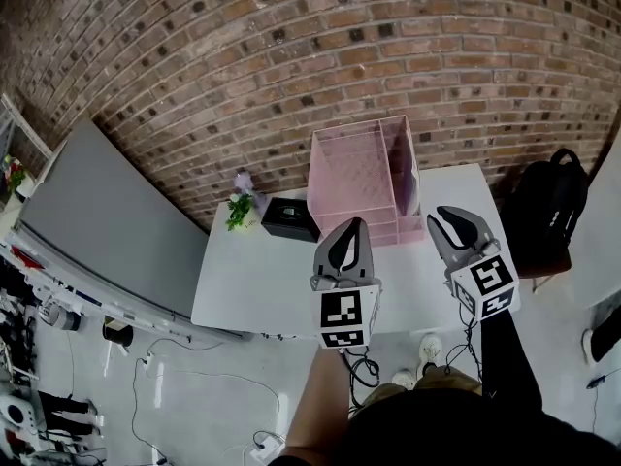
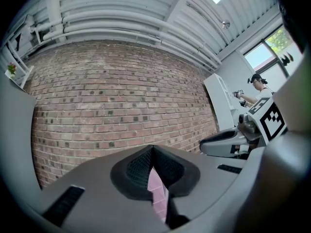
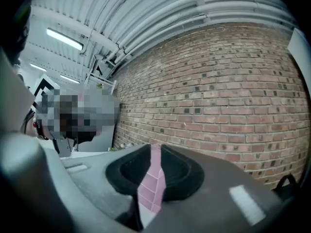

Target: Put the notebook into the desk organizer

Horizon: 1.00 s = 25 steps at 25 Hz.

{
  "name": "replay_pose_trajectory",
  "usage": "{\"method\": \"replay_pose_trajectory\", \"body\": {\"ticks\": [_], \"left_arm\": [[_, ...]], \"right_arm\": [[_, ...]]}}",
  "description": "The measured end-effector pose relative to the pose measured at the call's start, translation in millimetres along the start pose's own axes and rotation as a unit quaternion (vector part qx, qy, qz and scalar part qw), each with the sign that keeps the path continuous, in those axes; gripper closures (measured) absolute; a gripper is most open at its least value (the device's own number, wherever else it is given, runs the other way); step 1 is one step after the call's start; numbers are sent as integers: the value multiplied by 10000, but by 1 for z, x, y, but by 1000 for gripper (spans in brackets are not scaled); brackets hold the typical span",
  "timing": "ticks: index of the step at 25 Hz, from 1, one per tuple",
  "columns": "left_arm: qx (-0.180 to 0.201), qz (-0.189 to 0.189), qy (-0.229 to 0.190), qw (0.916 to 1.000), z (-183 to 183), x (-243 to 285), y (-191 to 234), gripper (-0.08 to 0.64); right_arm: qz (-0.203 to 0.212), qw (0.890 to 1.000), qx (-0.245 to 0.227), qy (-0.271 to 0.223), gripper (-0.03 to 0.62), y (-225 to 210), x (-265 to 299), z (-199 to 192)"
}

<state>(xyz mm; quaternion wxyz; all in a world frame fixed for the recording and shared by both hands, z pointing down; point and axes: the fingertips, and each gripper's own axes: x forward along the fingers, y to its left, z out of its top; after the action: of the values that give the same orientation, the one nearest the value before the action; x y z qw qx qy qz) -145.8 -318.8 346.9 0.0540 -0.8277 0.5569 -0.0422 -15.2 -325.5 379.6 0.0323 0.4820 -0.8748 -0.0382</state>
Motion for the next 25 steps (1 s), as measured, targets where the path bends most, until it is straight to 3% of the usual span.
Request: {"method": "replay_pose_trajectory", "body": {"ticks": [1, 2, 12, 25], "left_arm": [[-4, 1, 0, 10000, 0, 0, 1, 551], [-12, 7, -3, 10000, 0, 0, 1, 551], [31, -28, 1, 10000, -1, 2, -5, 551], [41, -77, -19, 10000, 1, 1, -14, 552]], "right_arm": [[-1, 10000, 15, -24, 565, 0, 0, 2], [40, 9999, 77, -63, 592, 1, -1, 3], [-10, 9982, 490, -344, 594, -11, -8, 10], [-163, 9987, 314, -358, 594, -16, -16, 11]]}}
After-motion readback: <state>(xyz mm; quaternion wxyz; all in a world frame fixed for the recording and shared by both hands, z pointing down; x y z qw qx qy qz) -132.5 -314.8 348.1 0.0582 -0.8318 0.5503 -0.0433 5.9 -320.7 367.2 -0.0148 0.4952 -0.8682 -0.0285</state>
